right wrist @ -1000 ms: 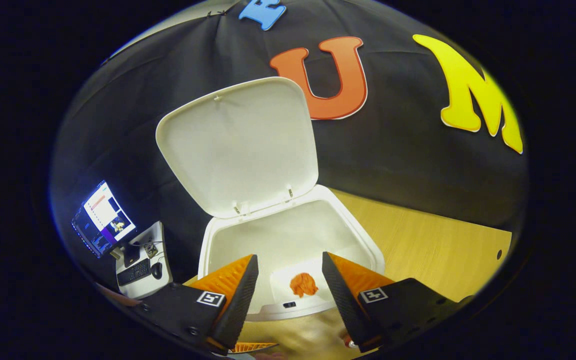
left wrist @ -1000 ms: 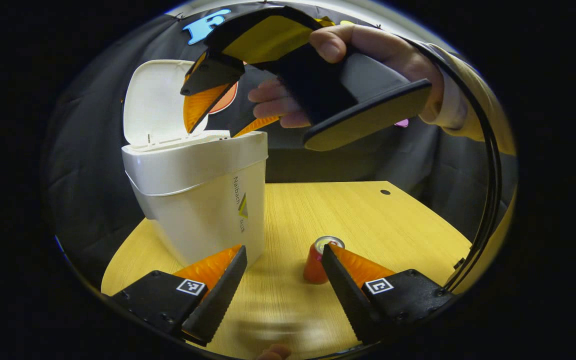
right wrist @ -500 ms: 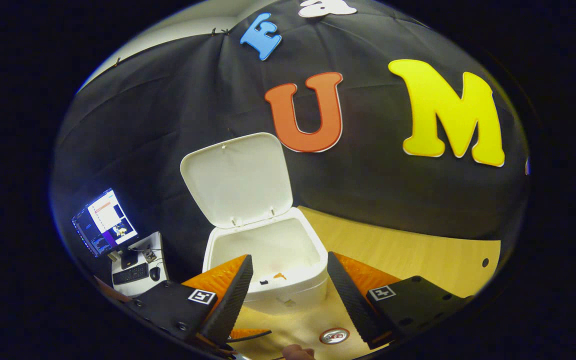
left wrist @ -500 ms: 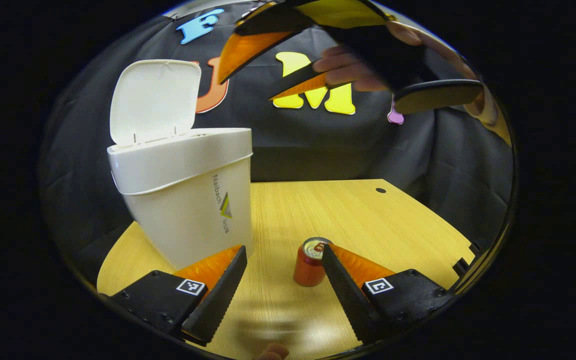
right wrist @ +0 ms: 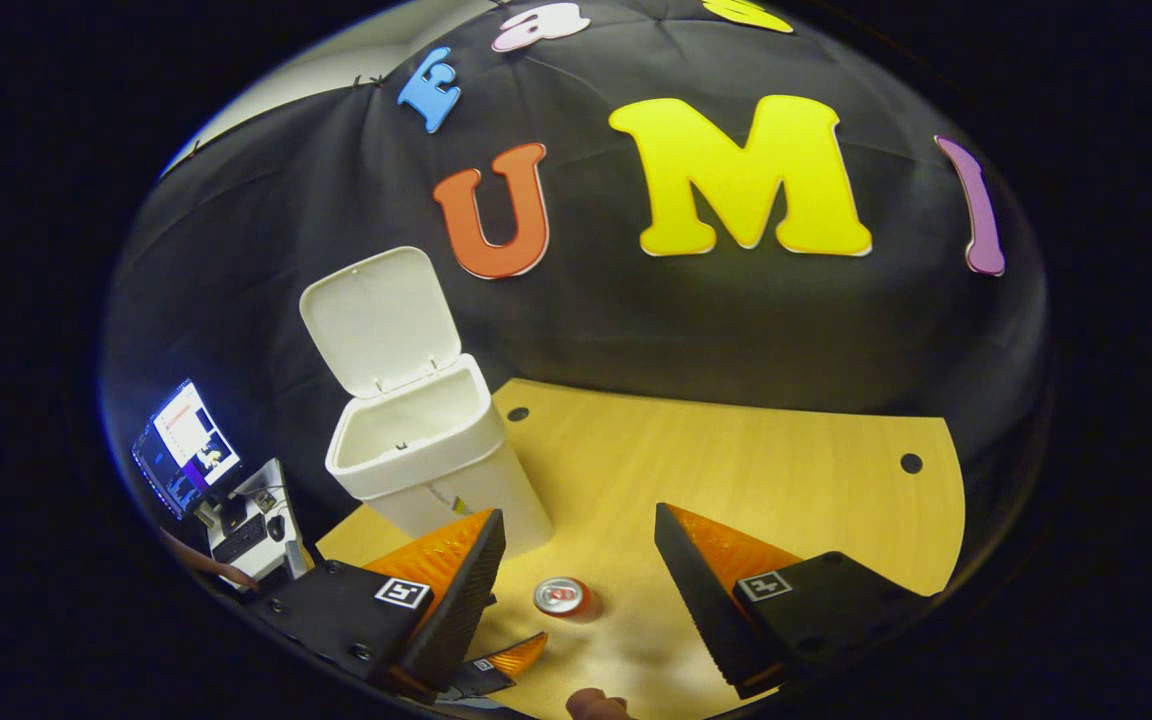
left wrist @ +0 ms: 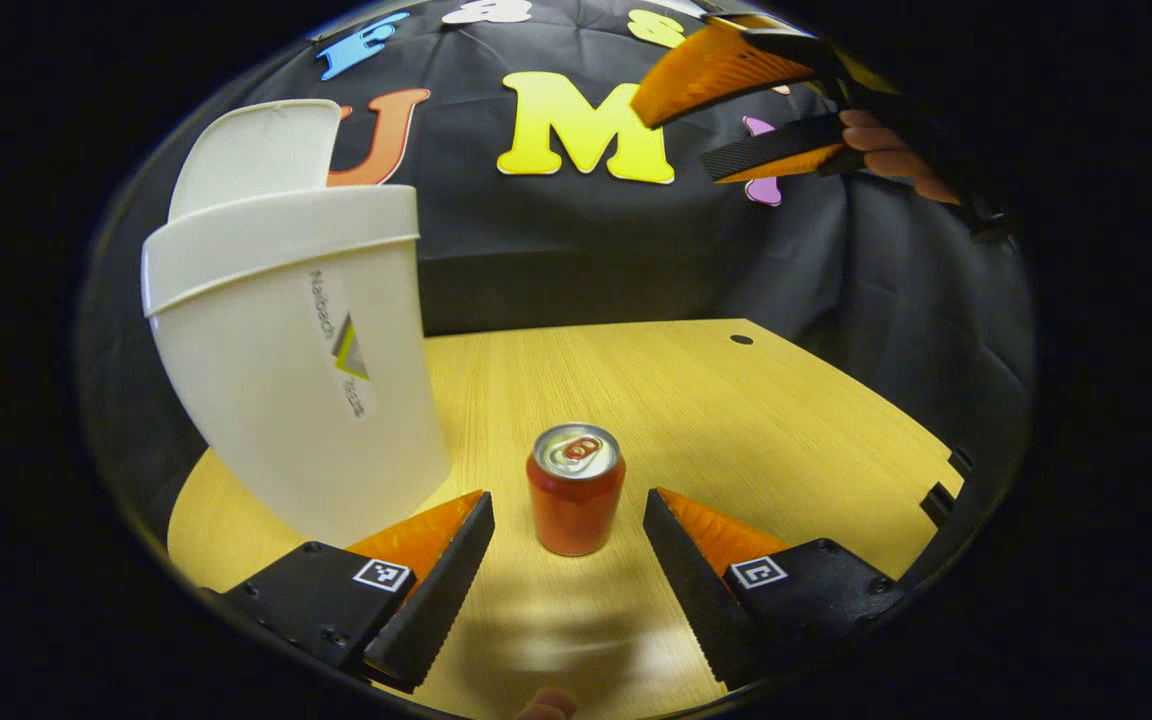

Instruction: Press the lid of the desktop garbage bin to open it, pick up the crumpled paper on the desktop and throw it into the bin, then pick up the pop can on the desktop and drop it into the bin, and finally close the garbage bin lid.

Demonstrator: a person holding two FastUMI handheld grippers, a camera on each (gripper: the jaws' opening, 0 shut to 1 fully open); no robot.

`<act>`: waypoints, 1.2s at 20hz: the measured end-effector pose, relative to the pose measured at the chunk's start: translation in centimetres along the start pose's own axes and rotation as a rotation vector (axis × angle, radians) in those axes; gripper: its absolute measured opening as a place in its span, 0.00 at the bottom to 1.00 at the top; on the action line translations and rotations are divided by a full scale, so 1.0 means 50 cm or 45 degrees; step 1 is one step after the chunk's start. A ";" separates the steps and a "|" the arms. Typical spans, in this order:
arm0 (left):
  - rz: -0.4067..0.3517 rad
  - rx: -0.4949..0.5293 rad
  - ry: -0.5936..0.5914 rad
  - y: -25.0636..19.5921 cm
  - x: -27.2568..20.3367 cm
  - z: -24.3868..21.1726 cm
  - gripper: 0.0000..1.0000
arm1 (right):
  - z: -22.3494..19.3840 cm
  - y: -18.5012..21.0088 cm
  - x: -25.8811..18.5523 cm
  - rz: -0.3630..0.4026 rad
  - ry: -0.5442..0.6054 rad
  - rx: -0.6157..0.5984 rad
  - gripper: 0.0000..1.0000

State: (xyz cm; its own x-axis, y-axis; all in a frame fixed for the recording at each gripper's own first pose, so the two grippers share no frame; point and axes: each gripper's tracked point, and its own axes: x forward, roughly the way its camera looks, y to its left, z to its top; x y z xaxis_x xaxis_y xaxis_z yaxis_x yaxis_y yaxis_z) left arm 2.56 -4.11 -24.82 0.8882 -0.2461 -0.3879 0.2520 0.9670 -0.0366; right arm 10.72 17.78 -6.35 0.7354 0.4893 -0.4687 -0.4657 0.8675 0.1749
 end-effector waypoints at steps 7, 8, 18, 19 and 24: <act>0.017 -0.055 0.044 0.000 0.097 -0.046 1.00 | -0.068 -0.119 -0.048 -0.156 0.074 0.091 0.95; 0.015 -0.054 0.048 0.002 0.110 -0.048 1.00 | -0.071 -0.125 -0.052 -0.168 0.078 0.087 0.95; -0.059 -0.041 0.055 -0.006 0.157 -0.056 0.93 | -0.109 -0.181 -0.058 -0.282 0.140 0.103 0.95; -0.076 -0.038 0.060 -0.013 0.151 -0.055 0.91 | -0.112 -0.186 -0.056 -0.289 0.143 0.114 0.95; -0.087 -0.055 0.039 -0.031 0.102 -0.014 0.87 | -0.139 -0.217 -0.066 -0.300 0.166 0.129 0.95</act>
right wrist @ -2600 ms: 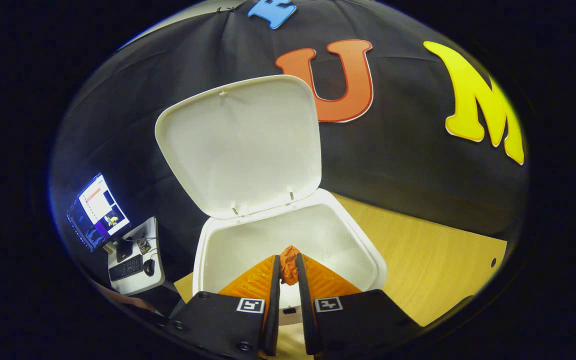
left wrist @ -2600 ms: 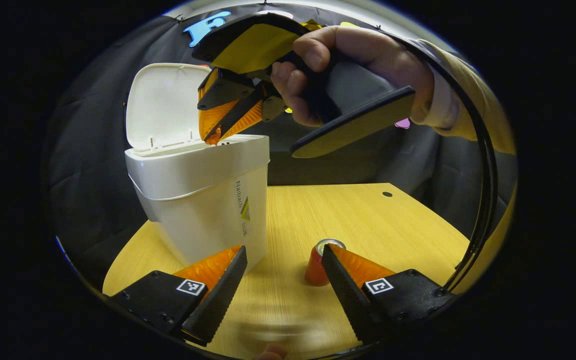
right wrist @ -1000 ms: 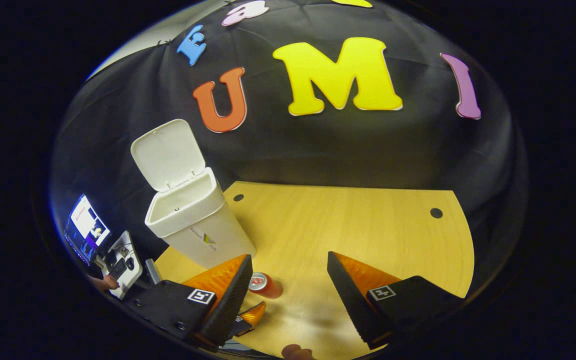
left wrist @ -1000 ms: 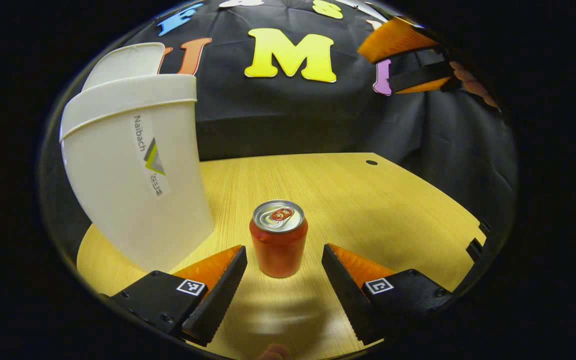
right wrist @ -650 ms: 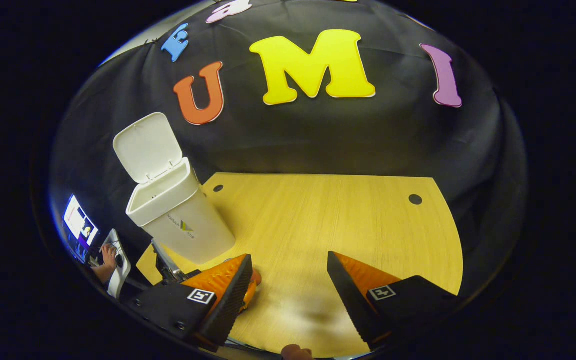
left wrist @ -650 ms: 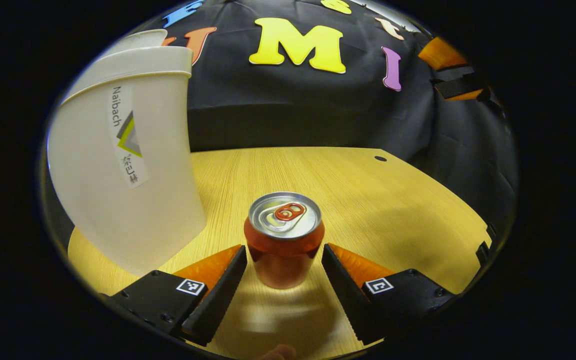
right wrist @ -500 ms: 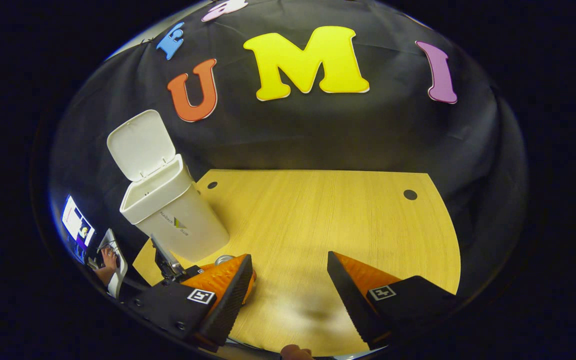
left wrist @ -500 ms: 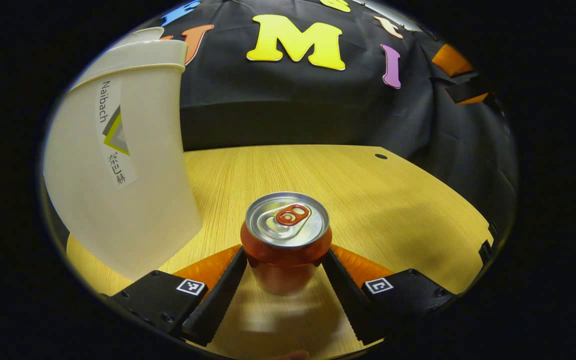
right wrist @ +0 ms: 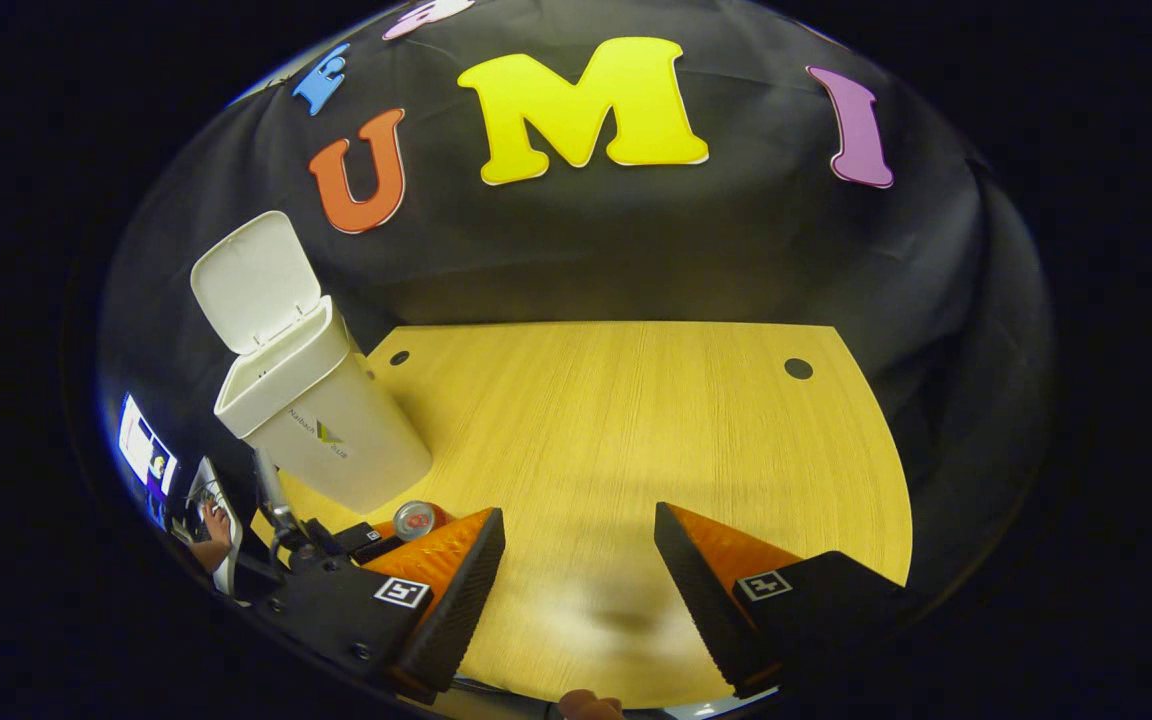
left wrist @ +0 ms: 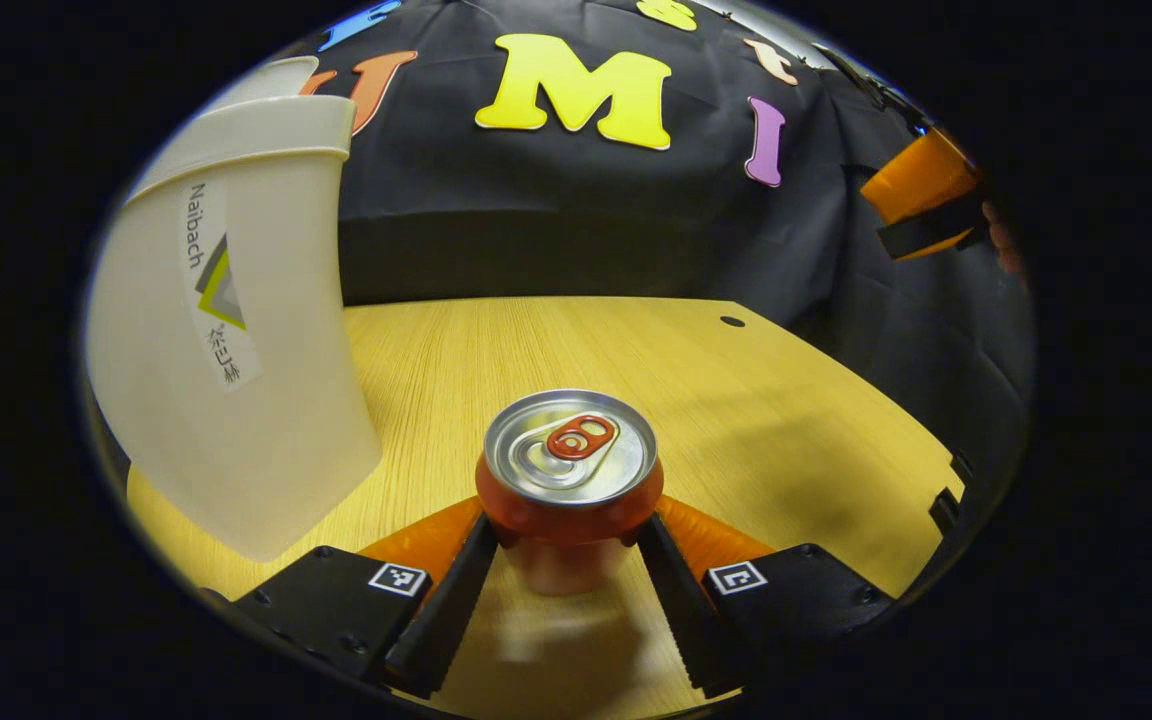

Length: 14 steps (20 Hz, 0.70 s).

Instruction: Press the lid of the desktop garbage bin to open it, pick up the crumpled paper on the desktop and throw it into the bin, then pick up the pop can on the desktop and drop it into the bin, and finally close the garbage bin lid.

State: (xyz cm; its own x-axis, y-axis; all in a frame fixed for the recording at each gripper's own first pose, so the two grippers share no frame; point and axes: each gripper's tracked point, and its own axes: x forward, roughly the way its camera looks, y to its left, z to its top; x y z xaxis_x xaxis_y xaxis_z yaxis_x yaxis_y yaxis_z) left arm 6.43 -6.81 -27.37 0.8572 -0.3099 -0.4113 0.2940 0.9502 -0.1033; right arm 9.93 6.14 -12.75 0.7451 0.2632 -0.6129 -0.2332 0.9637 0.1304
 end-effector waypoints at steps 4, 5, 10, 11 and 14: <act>0.026 0.029 -0.013 -0.020 -0.056 0.059 0.87 | -0.017 -0.019 0.002 0.025 0.012 0.036 0.95; 0.038 0.037 -0.014 -0.023 -0.071 0.075 0.87 | -0.023 -0.026 0.003 0.027 0.014 0.033 0.95; 0.045 0.026 0.015 -0.045 -0.153 0.177 0.86 | -0.032 -0.074 0.008 0.044 0.012 -0.003 0.95; 0.059 0.025 0.024 -0.041 -0.169 0.197 0.86 | -0.026 -0.091 0.011 0.038 0.006 -0.017 0.95; 0.115 0.027 0.029 -0.020 -0.212 0.274 0.87 | -0.002 -0.129 0.016 0.041 -0.022 0.009 0.95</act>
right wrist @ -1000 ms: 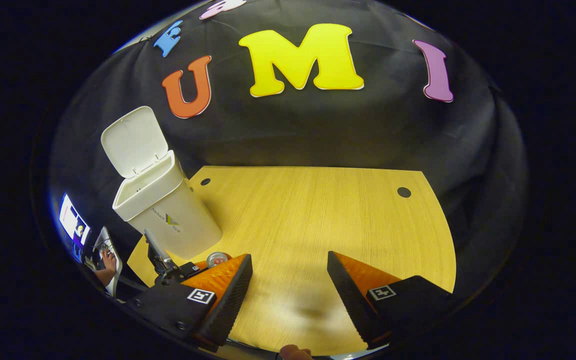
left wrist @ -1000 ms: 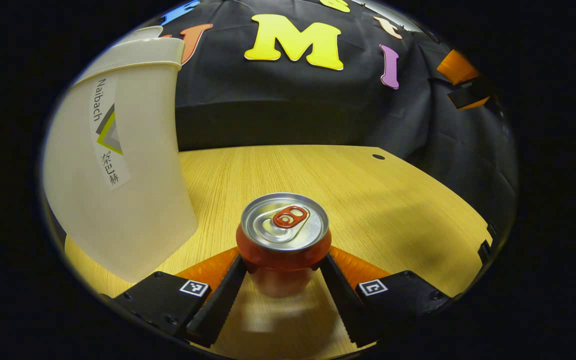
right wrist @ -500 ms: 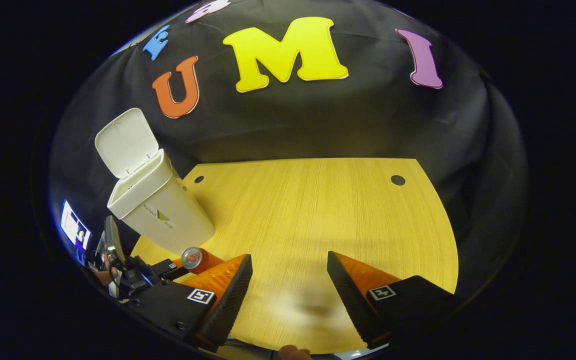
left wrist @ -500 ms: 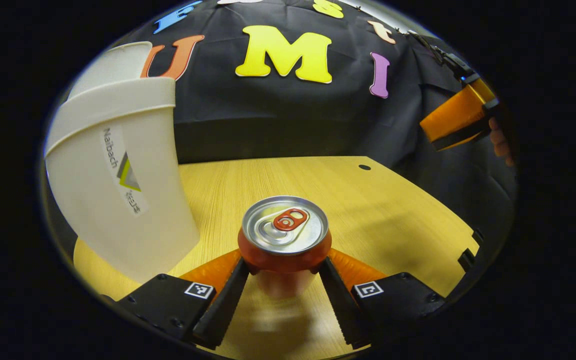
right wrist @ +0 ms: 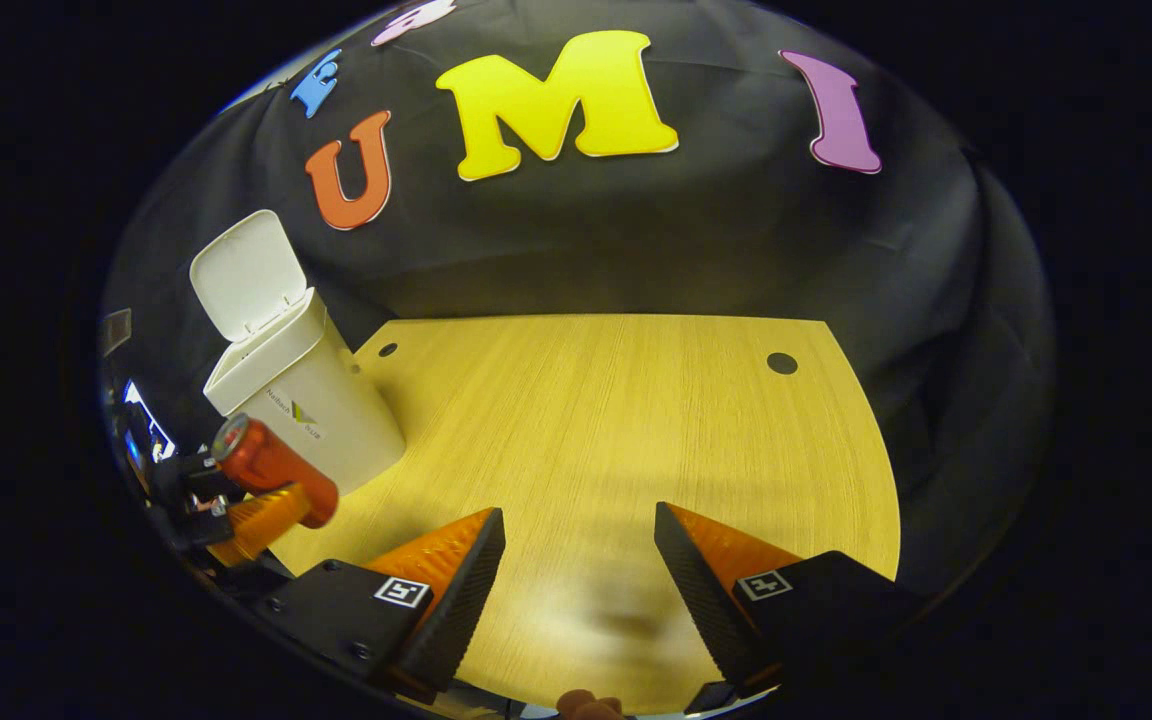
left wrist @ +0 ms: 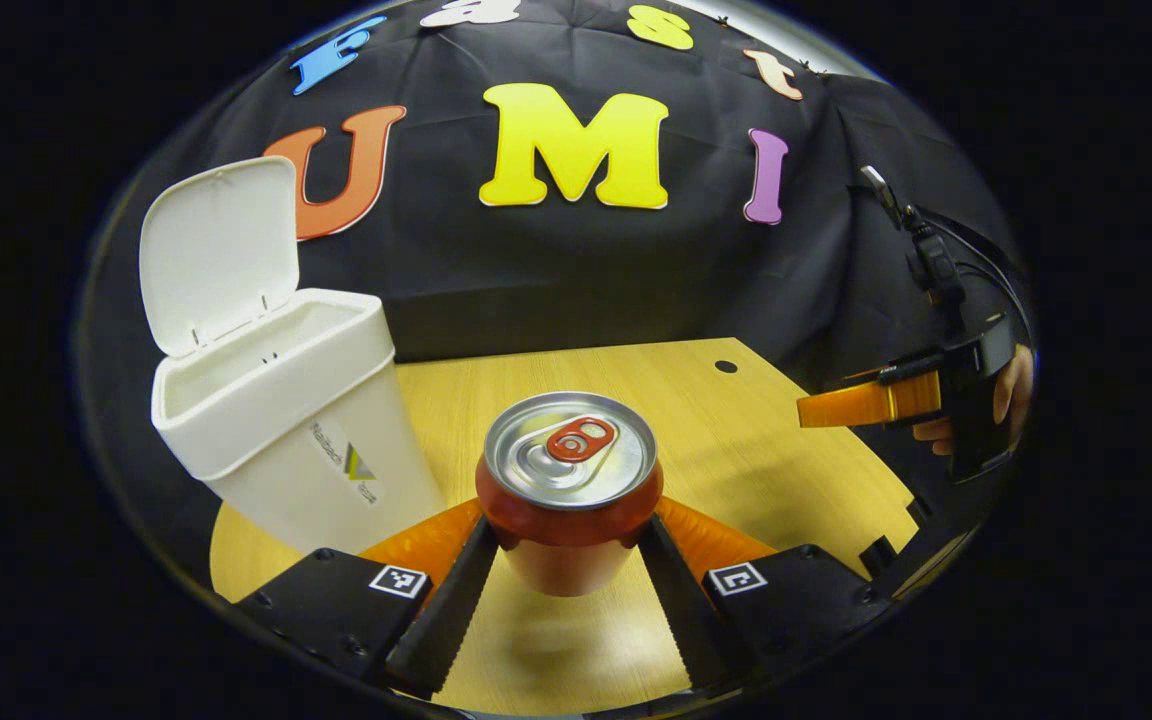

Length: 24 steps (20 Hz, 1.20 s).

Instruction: Press the lid of the desktop garbage bin to open it, pick up the crumpled paper on the desktop and throw it into the bin, then pick up the pop can on the desktop and drop it into the bin, and finally close the garbage bin lid.

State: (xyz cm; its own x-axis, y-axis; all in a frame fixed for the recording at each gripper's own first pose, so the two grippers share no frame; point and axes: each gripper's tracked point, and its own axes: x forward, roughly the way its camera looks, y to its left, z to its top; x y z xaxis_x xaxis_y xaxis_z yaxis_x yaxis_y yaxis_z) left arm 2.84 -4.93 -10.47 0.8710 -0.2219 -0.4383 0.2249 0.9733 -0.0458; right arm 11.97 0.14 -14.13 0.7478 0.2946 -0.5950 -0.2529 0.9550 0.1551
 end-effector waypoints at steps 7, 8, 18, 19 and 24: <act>0.093 -0.043 -0.110 0.099 -0.068 0.168 0.86 | -0.028 -0.048 0.011 -0.015 0.009 0.043 0.90; 0.121 -0.042 -0.128 0.127 -0.075 0.192 0.86 | -0.036 -0.055 0.009 -0.023 0.016 0.055 0.95; 0.365 -0.104 -0.214 0.416 -0.056 0.245 0.86 | -0.044 -0.064 0.001 -0.087 0.007 0.151 0.90; 0.375 -0.104 -0.203 0.436 -0.047 0.233 0.86 | -0.049 -0.061 0.002 -0.096 0.013 0.159 0.95; 0.413 -0.182 -0.140 0.504 -0.006 0.186 0.87 | -0.077 -0.033 0.006 -0.108 0.050 0.209 0.95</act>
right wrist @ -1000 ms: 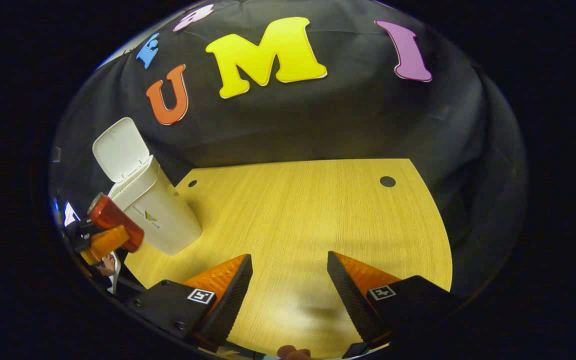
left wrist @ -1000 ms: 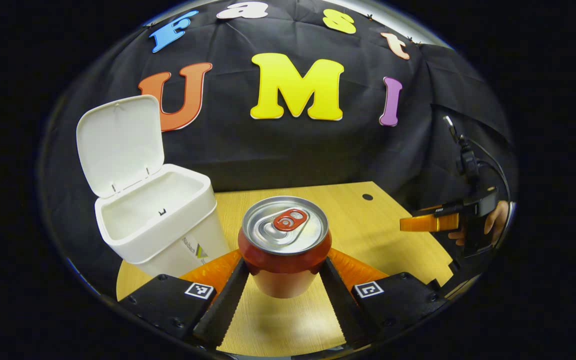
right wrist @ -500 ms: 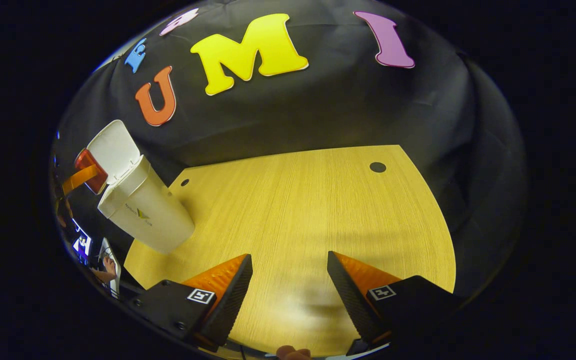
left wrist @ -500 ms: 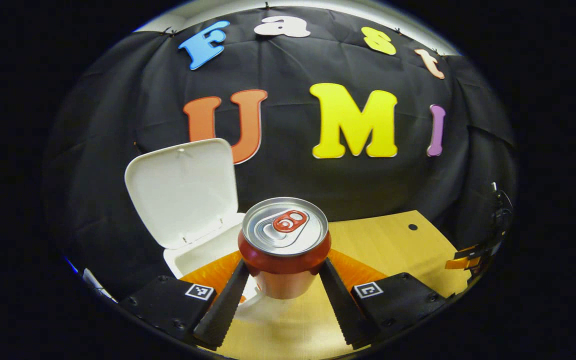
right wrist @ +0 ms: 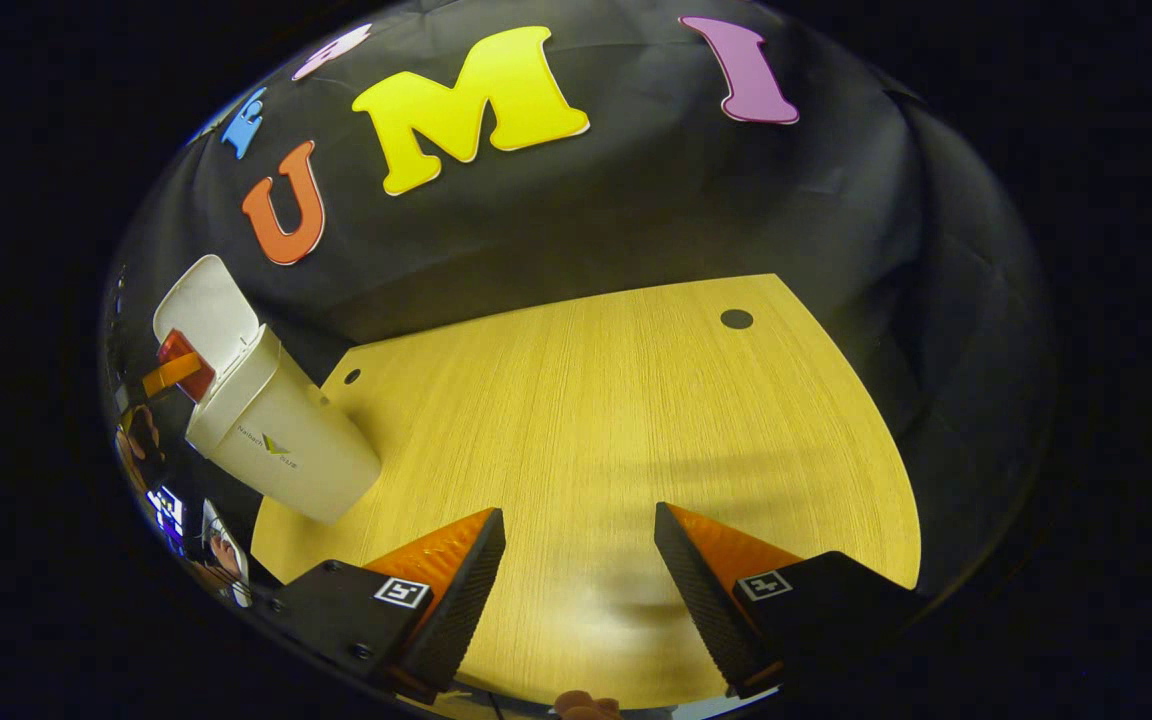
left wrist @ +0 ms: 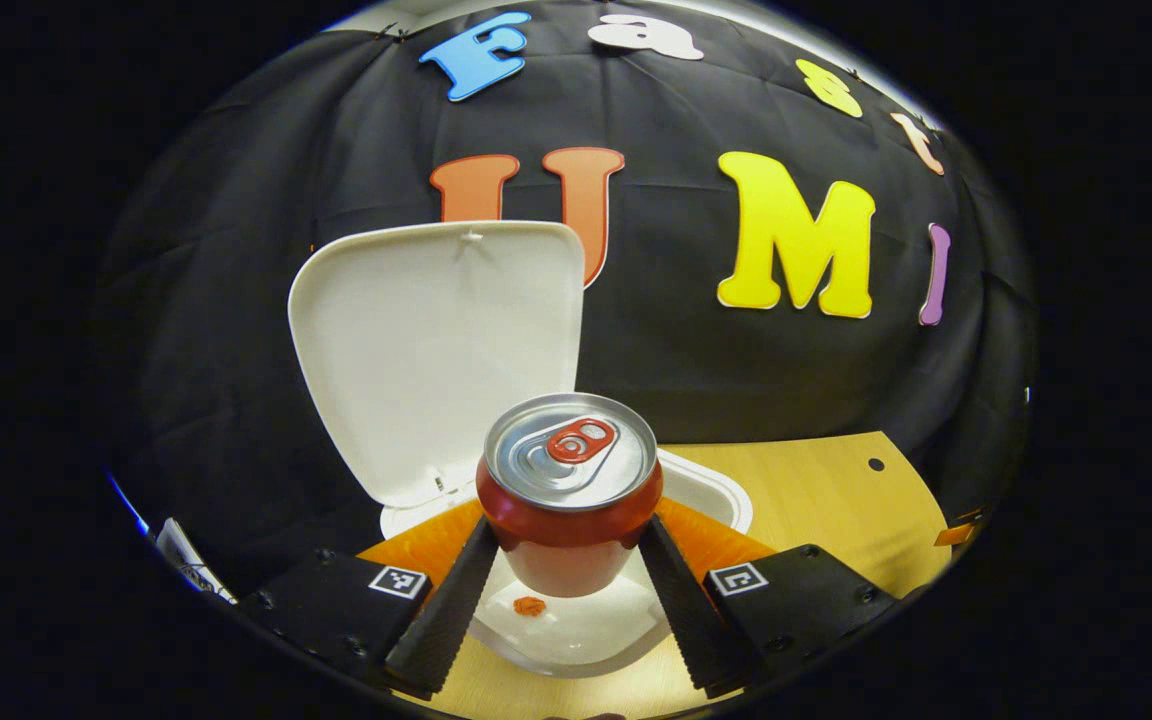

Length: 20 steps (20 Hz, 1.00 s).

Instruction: Press the lid of the desktop garbage bin to open it, pick up the crumpled paper on the desktop and throw it into the bin, then pick up the pop can on the desktop and drop it into the bin, and finally close the garbage bin lid.

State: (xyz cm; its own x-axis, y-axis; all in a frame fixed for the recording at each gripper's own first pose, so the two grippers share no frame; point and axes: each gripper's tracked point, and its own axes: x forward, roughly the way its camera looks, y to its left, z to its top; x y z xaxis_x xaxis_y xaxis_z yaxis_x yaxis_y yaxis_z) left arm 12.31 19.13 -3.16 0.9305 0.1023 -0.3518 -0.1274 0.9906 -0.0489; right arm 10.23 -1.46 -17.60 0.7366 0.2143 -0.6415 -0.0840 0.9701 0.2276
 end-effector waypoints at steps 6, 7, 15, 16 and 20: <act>0.034 -0.041 0.024 0.009 0.005 -0.023 0.88 | -0.042 0.030 -0.004 0.016 0.042 -0.073 0.95; 0.038 -0.037 0.009 0.007 0.002 -0.015 0.88 | -0.048 0.031 -0.005 0.016 0.050 -0.092 0.95; 0.114 0.005 -0.098 -0.013 -0.066 0.095 0.88 | -0.071 0.063 0.012 0.096 0.096 -0.187 0.90; 0.126 0.019 -0.106 -0.012 -0.070 0.110 0.88 | -0.071 0.066 0.018 0.098 0.092 -0.199 0.90; 0.177 0.048 -0.134 -0.003 -0.074 0.178 0.88 | -0.081 0.077 0.032 0.127 0.112 -0.201 0.95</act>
State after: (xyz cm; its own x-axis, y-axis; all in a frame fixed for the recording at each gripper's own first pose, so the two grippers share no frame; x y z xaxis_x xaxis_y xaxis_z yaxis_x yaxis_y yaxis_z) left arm 11.96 19.41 6.48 0.9359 0.2454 -0.2528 -0.2463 0.9688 0.0288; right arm 8.38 3.07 -20.70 0.6582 0.3128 -0.6848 -0.2631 0.9478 0.1800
